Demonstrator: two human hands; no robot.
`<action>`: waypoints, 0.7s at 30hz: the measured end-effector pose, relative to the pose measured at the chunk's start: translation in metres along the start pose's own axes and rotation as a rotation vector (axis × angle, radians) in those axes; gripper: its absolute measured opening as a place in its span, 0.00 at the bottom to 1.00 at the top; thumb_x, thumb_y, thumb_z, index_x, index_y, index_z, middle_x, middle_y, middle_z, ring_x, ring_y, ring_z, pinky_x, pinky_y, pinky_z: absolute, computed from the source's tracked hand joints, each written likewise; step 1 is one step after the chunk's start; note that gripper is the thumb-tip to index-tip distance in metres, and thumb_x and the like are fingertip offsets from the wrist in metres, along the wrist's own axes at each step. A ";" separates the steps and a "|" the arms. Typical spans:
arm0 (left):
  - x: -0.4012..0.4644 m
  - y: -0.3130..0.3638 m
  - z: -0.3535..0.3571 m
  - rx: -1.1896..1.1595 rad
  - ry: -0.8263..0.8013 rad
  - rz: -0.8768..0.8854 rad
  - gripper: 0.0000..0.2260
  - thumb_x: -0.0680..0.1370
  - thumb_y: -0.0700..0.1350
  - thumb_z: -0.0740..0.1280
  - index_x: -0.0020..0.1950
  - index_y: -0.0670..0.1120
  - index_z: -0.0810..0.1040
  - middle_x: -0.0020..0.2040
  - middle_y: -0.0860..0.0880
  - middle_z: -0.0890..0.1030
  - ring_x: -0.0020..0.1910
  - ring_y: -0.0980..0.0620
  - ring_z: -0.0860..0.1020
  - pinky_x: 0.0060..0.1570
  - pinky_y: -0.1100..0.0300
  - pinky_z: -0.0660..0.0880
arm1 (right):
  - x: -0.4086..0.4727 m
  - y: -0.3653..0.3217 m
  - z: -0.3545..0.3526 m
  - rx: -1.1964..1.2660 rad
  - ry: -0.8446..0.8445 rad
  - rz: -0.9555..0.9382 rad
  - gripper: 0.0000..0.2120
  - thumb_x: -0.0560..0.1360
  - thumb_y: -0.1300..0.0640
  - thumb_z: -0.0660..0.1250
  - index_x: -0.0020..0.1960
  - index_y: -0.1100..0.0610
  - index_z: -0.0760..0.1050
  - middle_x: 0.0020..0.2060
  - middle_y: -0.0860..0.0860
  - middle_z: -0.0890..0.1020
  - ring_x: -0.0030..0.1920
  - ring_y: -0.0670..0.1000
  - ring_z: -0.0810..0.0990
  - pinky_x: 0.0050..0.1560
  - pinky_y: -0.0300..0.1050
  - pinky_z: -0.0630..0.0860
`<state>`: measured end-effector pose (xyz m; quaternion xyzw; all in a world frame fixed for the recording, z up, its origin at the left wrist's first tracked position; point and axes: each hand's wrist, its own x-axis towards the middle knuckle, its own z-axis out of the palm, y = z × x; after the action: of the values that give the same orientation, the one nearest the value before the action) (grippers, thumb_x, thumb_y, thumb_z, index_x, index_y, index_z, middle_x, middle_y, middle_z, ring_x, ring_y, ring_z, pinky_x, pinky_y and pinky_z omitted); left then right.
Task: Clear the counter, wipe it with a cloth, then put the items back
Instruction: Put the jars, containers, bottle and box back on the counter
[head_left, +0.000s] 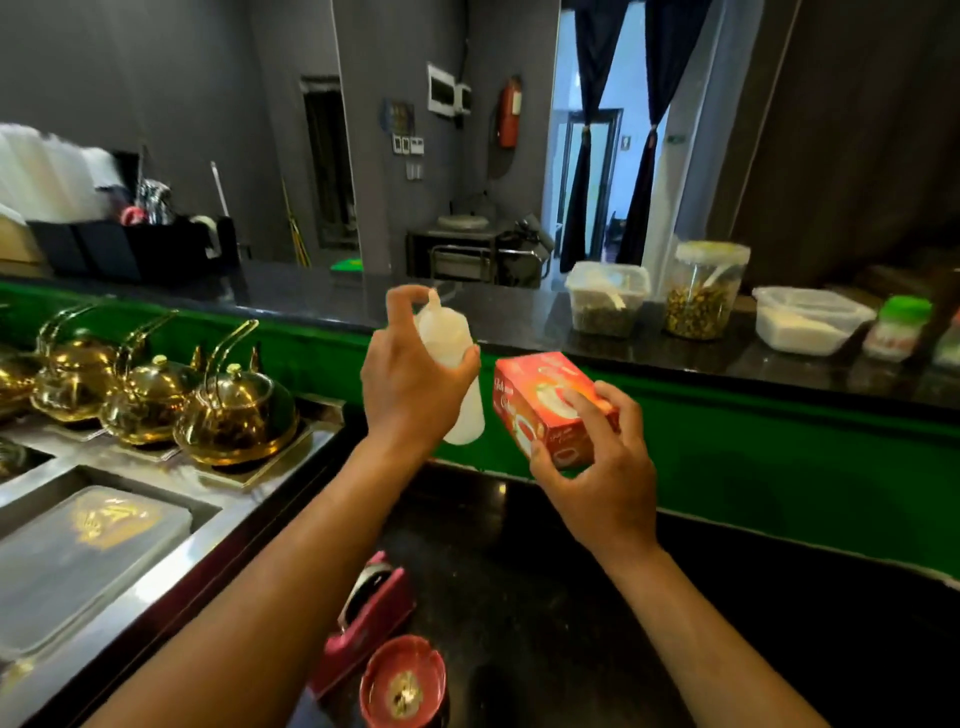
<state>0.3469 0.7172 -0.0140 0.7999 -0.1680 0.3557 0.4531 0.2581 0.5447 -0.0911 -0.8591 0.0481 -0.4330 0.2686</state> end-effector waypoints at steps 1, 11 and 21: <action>0.017 0.004 0.000 0.001 0.017 0.019 0.29 0.70 0.52 0.77 0.62 0.54 0.63 0.52 0.48 0.79 0.48 0.44 0.79 0.45 0.44 0.80 | 0.017 -0.008 0.003 0.006 0.034 -0.024 0.29 0.70 0.44 0.72 0.69 0.49 0.71 0.70 0.51 0.66 0.64 0.55 0.73 0.51 0.47 0.81; 0.163 -0.012 0.052 0.101 -0.073 0.098 0.26 0.71 0.54 0.76 0.64 0.51 0.69 0.55 0.46 0.82 0.50 0.42 0.80 0.45 0.51 0.78 | 0.159 -0.034 0.086 -0.093 0.148 0.008 0.27 0.74 0.39 0.67 0.68 0.50 0.71 0.67 0.53 0.68 0.61 0.57 0.75 0.52 0.52 0.80; 0.201 -0.073 0.123 -0.063 -0.137 0.013 0.32 0.73 0.53 0.76 0.70 0.53 0.62 0.59 0.45 0.80 0.53 0.43 0.80 0.50 0.48 0.79 | 0.202 -0.001 0.164 -0.327 0.021 0.228 0.28 0.74 0.42 0.69 0.70 0.50 0.69 0.68 0.55 0.65 0.61 0.61 0.73 0.55 0.54 0.77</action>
<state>0.5803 0.6633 0.0458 0.8067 -0.2147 0.2978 0.4632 0.5095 0.5506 -0.0243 -0.8757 0.2174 -0.3951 0.1725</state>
